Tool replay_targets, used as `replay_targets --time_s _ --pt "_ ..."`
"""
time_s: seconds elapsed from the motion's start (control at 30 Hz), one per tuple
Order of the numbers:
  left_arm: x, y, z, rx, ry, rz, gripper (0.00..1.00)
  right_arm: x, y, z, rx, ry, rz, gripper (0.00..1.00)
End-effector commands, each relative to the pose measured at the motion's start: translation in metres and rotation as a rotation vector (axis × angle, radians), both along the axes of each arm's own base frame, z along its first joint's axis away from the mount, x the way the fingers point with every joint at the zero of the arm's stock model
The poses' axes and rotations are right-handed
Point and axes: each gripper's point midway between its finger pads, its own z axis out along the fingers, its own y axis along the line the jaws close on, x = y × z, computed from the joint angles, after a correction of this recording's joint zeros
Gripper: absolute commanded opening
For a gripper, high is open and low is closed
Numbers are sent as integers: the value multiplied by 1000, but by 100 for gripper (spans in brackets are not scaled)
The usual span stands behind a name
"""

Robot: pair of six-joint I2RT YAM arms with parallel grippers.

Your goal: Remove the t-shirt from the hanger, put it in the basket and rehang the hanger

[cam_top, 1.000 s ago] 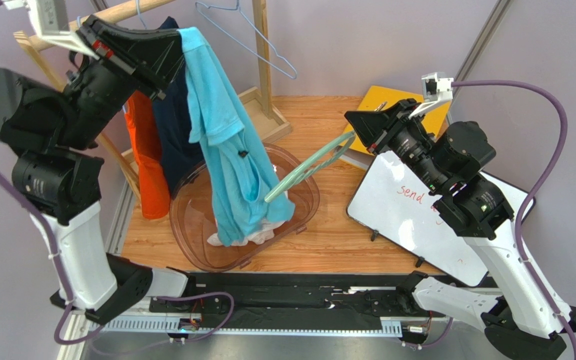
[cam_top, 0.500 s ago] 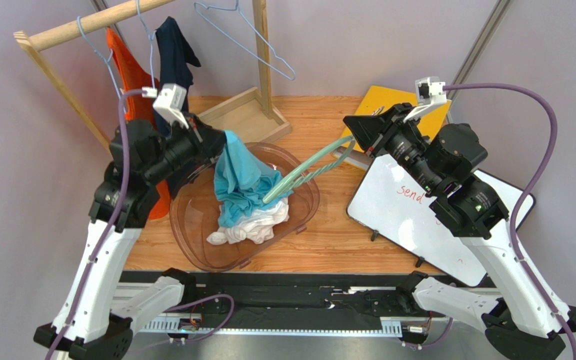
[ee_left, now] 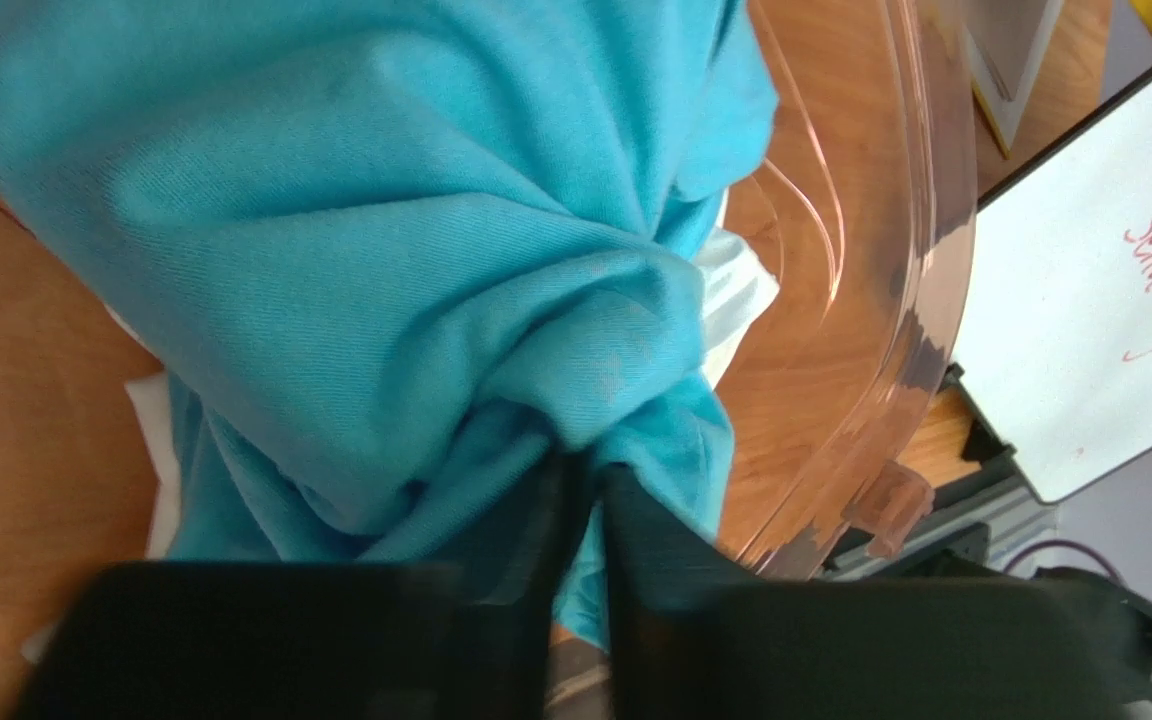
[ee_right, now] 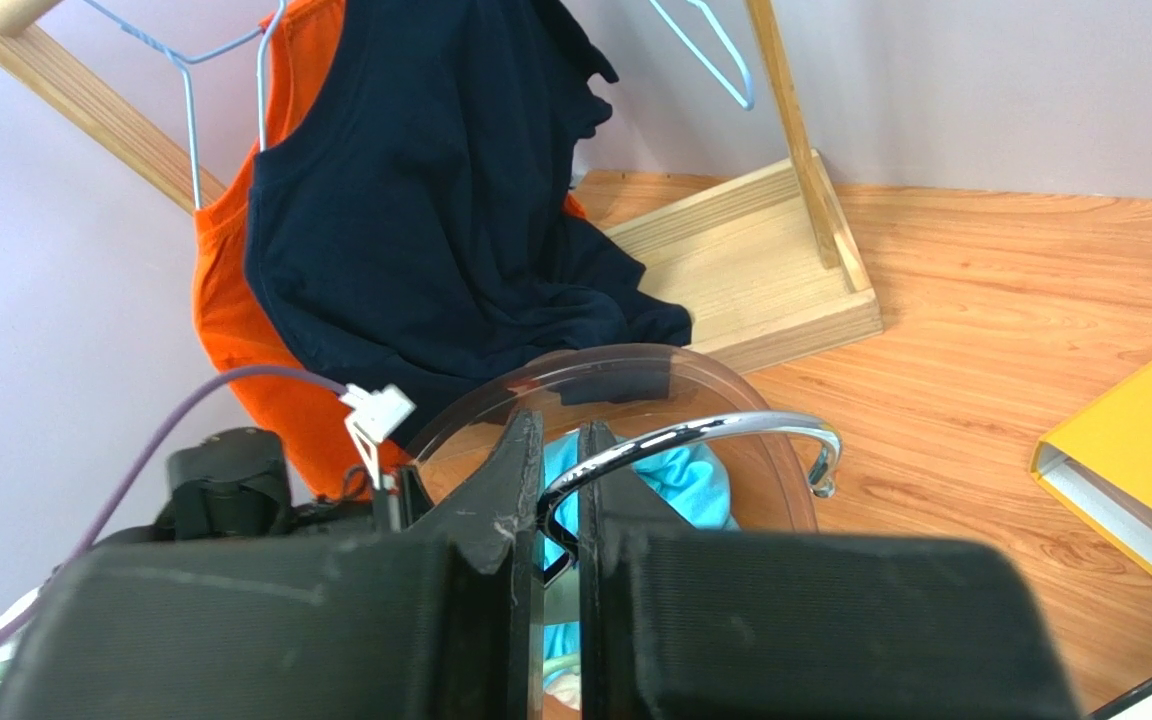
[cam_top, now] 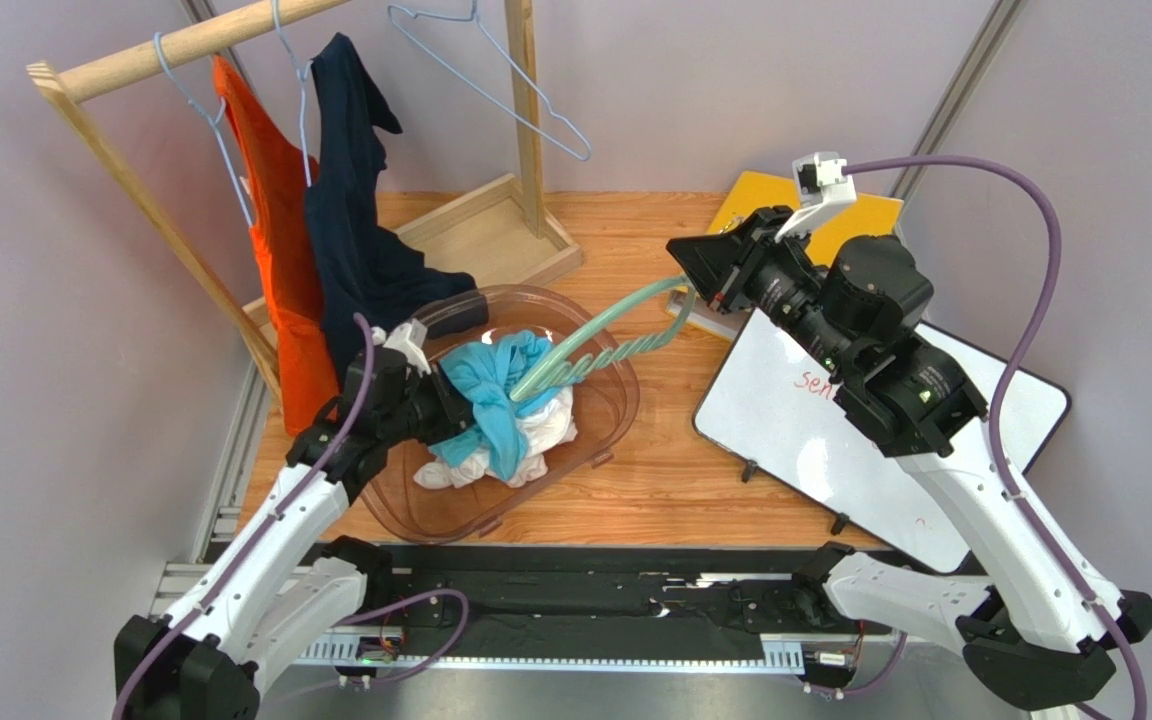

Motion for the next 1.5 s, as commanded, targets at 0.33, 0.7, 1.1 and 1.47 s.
replay_targets --time_s 0.33,0.7,1.1,1.47 --pt "-48 1 185 -123 -552 -150 83 -2 16 20 -17 -90 88 0" --pt "-90 -20 260 -253 -630 -347 82 0 45 5 -136 -183 240 0" --pt "-118 -95 283 -682 -517 -743 77 0 66 -27 -288 -329 327 0" --pt "-142 -118 287 -731 -497 -845 78 -11 67 -28 -275 -382 367 0"
